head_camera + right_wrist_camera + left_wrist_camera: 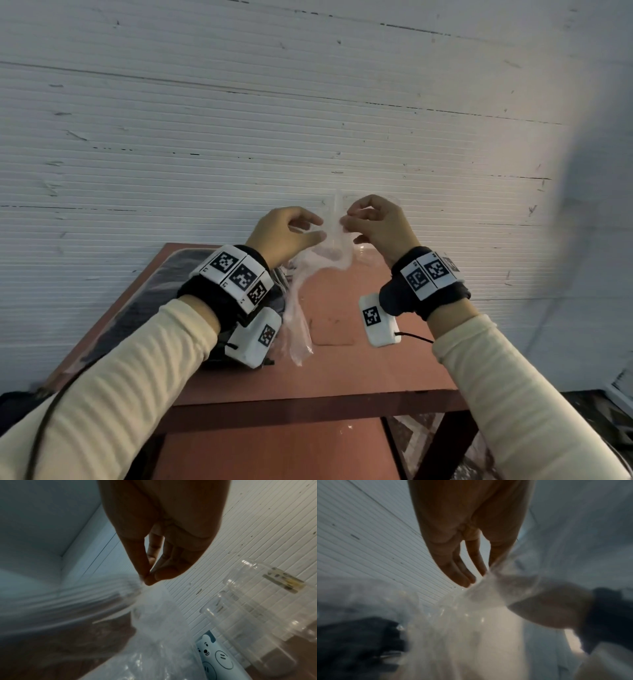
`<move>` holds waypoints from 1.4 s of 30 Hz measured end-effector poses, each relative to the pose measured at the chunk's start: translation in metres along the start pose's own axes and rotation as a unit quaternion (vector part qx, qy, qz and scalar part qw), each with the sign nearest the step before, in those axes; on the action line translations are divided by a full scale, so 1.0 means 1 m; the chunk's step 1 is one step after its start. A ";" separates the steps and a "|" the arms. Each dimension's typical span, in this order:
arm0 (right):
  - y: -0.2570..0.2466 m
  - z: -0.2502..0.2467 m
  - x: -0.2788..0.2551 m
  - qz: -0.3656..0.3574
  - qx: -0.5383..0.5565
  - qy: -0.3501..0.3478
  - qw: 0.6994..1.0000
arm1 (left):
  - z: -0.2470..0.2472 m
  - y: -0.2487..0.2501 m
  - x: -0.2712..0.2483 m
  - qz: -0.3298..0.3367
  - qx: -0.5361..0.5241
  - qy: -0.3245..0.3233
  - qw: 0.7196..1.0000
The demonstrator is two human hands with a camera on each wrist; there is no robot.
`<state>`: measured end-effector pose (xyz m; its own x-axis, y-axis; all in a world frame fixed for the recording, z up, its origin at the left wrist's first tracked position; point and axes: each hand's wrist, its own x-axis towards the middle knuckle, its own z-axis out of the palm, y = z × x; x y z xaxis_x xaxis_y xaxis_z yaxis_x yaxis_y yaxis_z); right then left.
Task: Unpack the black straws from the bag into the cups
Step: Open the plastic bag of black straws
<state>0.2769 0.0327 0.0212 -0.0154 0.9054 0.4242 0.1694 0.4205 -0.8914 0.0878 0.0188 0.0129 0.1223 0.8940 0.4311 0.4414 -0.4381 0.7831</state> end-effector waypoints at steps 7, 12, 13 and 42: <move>-0.003 0.008 0.000 -0.020 0.048 -0.041 0.998 | 0.017 0.015 0.002 -0.074 -0.189 -0.054 0.978; -0.001 0.007 -0.005 -0.005 0.037 -0.087 0.995 | 0.018 0.013 0.000 -0.101 -0.276 -0.043 0.955; -0.001 0.007 -0.007 -0.008 0.028 -0.086 0.996 | 0.018 0.012 0.000 -0.102 -0.277 -0.035 0.955; -0.001 0.023 -0.012 -0.025 -0.190 -0.069 0.979 | 0.004 0.000 -0.005 -0.116 -0.273 -0.008 0.955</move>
<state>0.2547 0.0228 0.0129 -0.1611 0.8947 0.4166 0.5190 0.4358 -0.7353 0.0908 0.0146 0.0083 0.0934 0.9723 0.2142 -0.0713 -0.2081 0.9755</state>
